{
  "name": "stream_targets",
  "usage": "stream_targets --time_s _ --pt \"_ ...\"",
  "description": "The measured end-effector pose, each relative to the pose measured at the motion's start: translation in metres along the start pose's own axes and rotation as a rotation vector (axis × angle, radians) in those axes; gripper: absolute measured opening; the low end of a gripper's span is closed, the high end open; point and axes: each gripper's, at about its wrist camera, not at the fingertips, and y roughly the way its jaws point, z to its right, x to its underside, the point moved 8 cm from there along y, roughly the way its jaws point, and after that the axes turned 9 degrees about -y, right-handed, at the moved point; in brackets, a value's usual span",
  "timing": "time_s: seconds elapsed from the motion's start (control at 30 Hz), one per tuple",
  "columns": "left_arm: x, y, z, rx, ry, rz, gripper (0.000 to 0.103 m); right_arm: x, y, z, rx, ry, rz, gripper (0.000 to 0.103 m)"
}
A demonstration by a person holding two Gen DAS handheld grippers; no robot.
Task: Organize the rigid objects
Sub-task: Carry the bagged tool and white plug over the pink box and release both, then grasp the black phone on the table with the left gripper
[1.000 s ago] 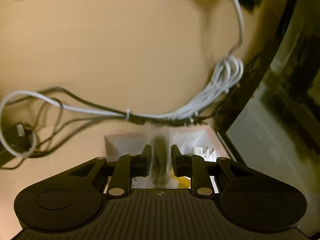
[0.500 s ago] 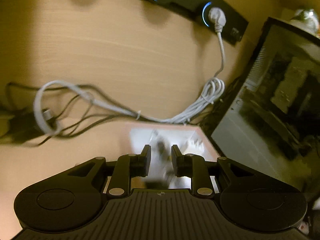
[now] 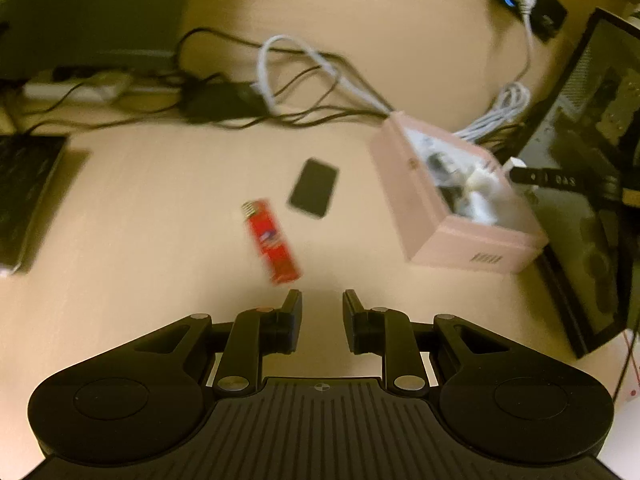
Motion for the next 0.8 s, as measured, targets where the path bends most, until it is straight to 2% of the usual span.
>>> stream_targets --time_s 0.07,0.13,0.23,0.33,0.47,0.6,0.7,0.8 --pt "0.006 -0.003 -0.009 -0.03 -0.001 -0.009 0.024 0.001 0.013 -0.002 0.024 -0.022 -0.022 0.032" --pt "0.009 -0.004 -0.015 -0.064 0.004 -0.019 0.024 0.004 0.025 -0.005 -0.002 -0.025 -0.048 0.034" --pt "0.013 -0.005 -0.02 -0.081 0.009 -0.024 0.024 0.011 0.029 -0.006 -0.021 0.003 -0.078 0.05" --pt "0.008 -0.004 -0.017 -0.093 0.023 -0.014 0.024 0.015 0.022 -0.009 -0.035 0.019 -0.066 0.052" --pt "-0.02 0.006 0.005 -0.064 0.079 0.036 0.024 0.024 0.005 -0.024 -0.053 -0.015 -0.044 0.054" --pt "-0.061 0.031 0.034 -0.043 0.154 0.091 0.024 0.037 -0.018 -0.046 -0.114 -0.04 -0.032 0.057" --pt "-0.079 0.06 0.049 -0.063 0.218 0.094 0.026 0.052 -0.031 -0.061 -0.14 -0.061 -0.039 0.059" --pt "-0.084 0.093 0.055 -0.114 0.298 0.047 0.026 0.069 -0.039 -0.071 -0.139 -0.08 -0.054 0.059"
